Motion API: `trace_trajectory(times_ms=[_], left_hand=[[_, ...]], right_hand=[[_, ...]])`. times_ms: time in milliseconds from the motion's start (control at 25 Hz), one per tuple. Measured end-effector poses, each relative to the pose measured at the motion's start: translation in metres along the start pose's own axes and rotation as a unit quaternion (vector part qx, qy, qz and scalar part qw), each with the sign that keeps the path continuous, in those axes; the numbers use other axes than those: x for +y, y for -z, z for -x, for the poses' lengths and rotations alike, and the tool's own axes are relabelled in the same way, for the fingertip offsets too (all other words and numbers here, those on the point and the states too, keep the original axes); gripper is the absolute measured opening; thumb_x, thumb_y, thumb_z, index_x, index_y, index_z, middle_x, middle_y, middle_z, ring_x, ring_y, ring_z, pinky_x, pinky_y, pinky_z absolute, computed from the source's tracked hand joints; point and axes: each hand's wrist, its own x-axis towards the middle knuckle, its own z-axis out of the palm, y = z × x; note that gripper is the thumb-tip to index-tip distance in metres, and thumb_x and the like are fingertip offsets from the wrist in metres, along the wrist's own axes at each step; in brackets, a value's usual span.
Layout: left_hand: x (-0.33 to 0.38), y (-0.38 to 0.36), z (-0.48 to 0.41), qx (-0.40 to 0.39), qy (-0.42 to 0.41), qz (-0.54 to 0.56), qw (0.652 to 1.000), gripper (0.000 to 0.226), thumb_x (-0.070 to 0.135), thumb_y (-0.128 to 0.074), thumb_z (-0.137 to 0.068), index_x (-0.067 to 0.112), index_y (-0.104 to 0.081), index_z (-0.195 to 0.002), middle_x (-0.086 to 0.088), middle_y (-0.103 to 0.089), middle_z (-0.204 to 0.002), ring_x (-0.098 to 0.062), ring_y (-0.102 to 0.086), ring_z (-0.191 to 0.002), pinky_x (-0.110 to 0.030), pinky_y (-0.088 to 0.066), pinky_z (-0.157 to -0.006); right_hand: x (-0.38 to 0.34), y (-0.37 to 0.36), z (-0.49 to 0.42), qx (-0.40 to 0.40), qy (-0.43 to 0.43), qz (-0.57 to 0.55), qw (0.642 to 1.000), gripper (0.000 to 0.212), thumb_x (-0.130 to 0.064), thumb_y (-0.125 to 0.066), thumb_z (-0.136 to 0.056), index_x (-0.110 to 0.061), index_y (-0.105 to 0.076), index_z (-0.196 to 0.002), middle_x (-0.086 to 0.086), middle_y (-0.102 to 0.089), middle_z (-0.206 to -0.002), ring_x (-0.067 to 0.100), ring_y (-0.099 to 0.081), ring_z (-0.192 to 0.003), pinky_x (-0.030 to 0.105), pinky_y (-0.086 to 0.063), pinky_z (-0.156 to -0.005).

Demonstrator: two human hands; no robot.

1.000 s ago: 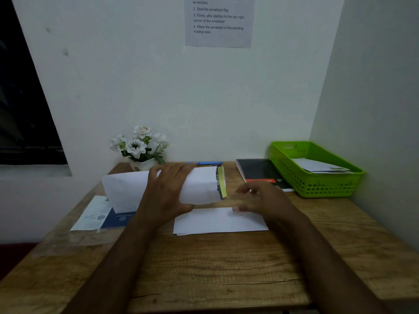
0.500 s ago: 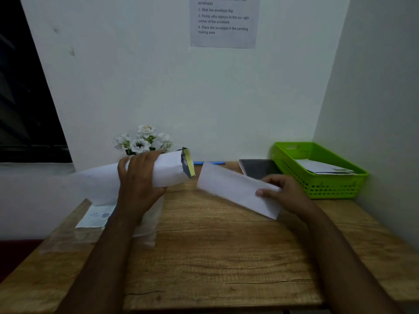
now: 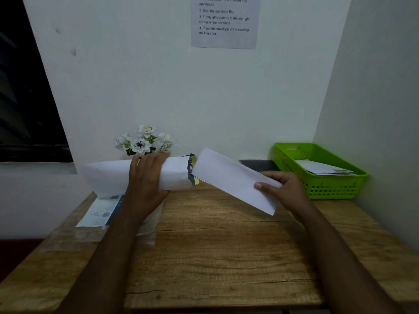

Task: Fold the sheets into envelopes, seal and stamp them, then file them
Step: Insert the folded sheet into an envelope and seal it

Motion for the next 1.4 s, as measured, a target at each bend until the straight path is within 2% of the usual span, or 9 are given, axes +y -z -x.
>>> trace_trajectory(times_ms=[240, 440, 600, 760, 880, 1000, 1160, 1280, 1400], left_hand=[[0.003, 0.0, 0.002, -0.016, 0.008, -0.022, 1.0, 0.078, 0.023, -0.082, -0.064, 0.005, -0.047, -0.131, -0.015, -0.052, -0.128, -0.033, -0.044, -0.124, -0.054, -0.01, -0.115], [0.012, -0.001, 0.001, -0.036, -0.038, -0.036, 0.998, 0.079, 0.018, -0.081, -0.061, 0.003, -0.048, -0.131, -0.016, -0.054, -0.125, -0.034, -0.047, -0.122, -0.06, -0.014, -0.113], [0.015, -0.007, 0.002, -0.06, -0.057, -0.06, 0.995, 0.085, 0.016, -0.083, -0.056, 0.007, -0.047, -0.133, -0.014, -0.054, -0.125, -0.032, -0.047, -0.122, -0.058, -0.01, -0.114], [0.021, -0.014, 0.003, -0.095, -0.081, -0.056, 0.991, 0.093, 0.022, -0.083, -0.054, 0.013, -0.041, -0.137, -0.008, -0.049, -0.131, -0.026, -0.04, -0.126, -0.052, -0.004, -0.114], [0.027, -0.018, 0.005, -0.116, -0.096, -0.035, 0.988, 0.095, 0.033, -0.076, -0.057, 0.018, -0.034, -0.141, -0.005, -0.043, -0.138, -0.023, -0.036, -0.13, -0.047, -0.01, -0.111], [0.037, -0.022, 0.007, -0.131, -0.112, -0.022, 0.985, 0.095, 0.045, -0.07, -0.06, 0.022, -0.03, -0.143, -0.001, -0.04, -0.139, -0.018, -0.034, -0.129, -0.041, -0.015, -0.108], [0.04, -0.023, 0.008, -0.132, -0.113, -0.006, 0.985, 0.096, 0.048, -0.07, -0.059, 0.021, -0.03, -0.143, -0.001, -0.041, -0.139, -0.019, -0.035, -0.128, -0.042, -0.02, -0.105], [0.033, -0.02, 0.007, -0.119, -0.089, -0.014, 0.989, 0.096, 0.046, -0.072, -0.059, 0.02, -0.033, -0.142, -0.003, -0.043, -0.137, -0.02, -0.038, -0.126, -0.043, -0.023, -0.102], [0.027, -0.015, 0.005, -0.104, -0.057, -0.024, 0.993, 0.095, 0.044, -0.075, -0.057, 0.019, -0.036, -0.139, -0.004, -0.046, -0.132, -0.021, -0.039, -0.122, -0.043, -0.025, -0.1]], right_hand=[[0.0, 0.0, 0.002, -0.04, 0.007, 0.01, 0.999, 0.031, -0.01, -0.082, -0.072, -0.035, -0.075, -0.09, -0.027, -0.073, -0.085, -0.01, -0.066, -0.078, 0.006, -0.048, -0.061], [0.0, 0.001, 0.001, -0.048, 0.029, 0.064, 0.996, 0.034, -0.011, -0.085, -0.07, -0.033, -0.073, -0.093, -0.029, -0.07, -0.094, -0.009, -0.062, -0.084, 0.007, -0.047, -0.065], [0.0, 0.002, 0.001, -0.051, 0.044, 0.063, 0.996, 0.03, -0.014, -0.087, -0.067, -0.03, -0.075, -0.089, -0.027, -0.07, -0.095, -0.012, -0.062, -0.09, 0.002, -0.042, -0.072], [-0.001, -0.001, 0.001, -0.019, 0.036, 0.058, 0.997, 0.032, -0.023, -0.088, -0.066, -0.039, -0.076, -0.09, -0.028, -0.07, -0.097, -0.013, -0.06, -0.093, -0.001, -0.039, -0.074], [0.0, -0.008, -0.001, 0.02, 0.037, 0.06, 0.997, 0.036, -0.024, -0.088, -0.066, -0.041, -0.069, -0.092, -0.025, -0.069, -0.096, -0.006, -0.06, -0.089, 0.007, -0.044, -0.074], [0.003, -0.018, -0.001, 0.037, 0.004, -0.009, 0.999, 0.039, -0.026, -0.084, -0.072, -0.035, -0.058, -0.099, -0.003, -0.072, -0.093, 0.012, -0.065, -0.091, 0.027, -0.05, -0.081], [0.002, -0.03, -0.002, 0.034, -0.051, -0.049, 0.997, 0.04, -0.037, -0.062, -0.09, -0.027, -0.043, -0.124, -0.002, -0.07, -0.102, 0.01, -0.063, -0.103, 0.028, -0.043, -0.086], [-0.002, -0.025, -0.003, 0.064, -0.152, -0.076, 0.983, 0.025, -0.038, -0.052, -0.096, -0.022, -0.053, -0.116, 0.005, -0.068, -0.108, 0.018, -0.064, -0.095, 0.035, -0.05, -0.077], [-0.001, -0.016, 0.0, 0.013, -0.228, -0.067, 0.971, 0.027, -0.038, -0.055, -0.091, -0.019, -0.068, -0.106, 0.005, -0.072, -0.098, 0.015, -0.064, -0.075, 0.029, -0.045, -0.062]])
